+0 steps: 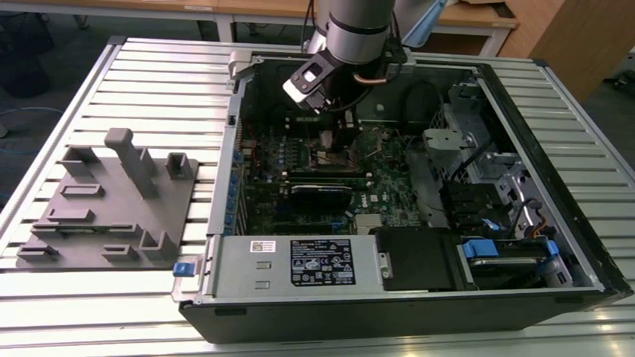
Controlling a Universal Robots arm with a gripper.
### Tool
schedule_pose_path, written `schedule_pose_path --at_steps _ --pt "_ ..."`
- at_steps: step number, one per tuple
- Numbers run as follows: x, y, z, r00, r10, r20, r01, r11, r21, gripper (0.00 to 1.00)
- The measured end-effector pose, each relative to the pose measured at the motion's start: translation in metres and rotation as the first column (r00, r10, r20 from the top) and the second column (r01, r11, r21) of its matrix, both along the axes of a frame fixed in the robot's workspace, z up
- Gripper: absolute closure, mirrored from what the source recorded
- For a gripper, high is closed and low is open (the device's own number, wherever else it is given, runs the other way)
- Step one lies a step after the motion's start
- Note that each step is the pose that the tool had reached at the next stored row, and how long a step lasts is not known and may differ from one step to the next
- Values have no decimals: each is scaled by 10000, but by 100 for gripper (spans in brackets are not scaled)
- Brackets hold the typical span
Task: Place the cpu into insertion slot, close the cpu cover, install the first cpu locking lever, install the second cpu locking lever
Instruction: 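Place the cpu into insertion slot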
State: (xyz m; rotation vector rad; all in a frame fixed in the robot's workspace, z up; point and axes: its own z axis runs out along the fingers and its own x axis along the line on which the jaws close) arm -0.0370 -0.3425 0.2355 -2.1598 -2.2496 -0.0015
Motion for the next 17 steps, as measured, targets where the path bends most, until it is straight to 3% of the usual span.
schedule_pose_path --at_steps 5,14,17 --pt "0 0 -81 10000 -12 1 12 10000 -2 46" --pt "0 8 -103 10000 -18 0 18 10000 -4 46" --pt "0 8 -157 10000 -19 0 19 10000 -3 46"
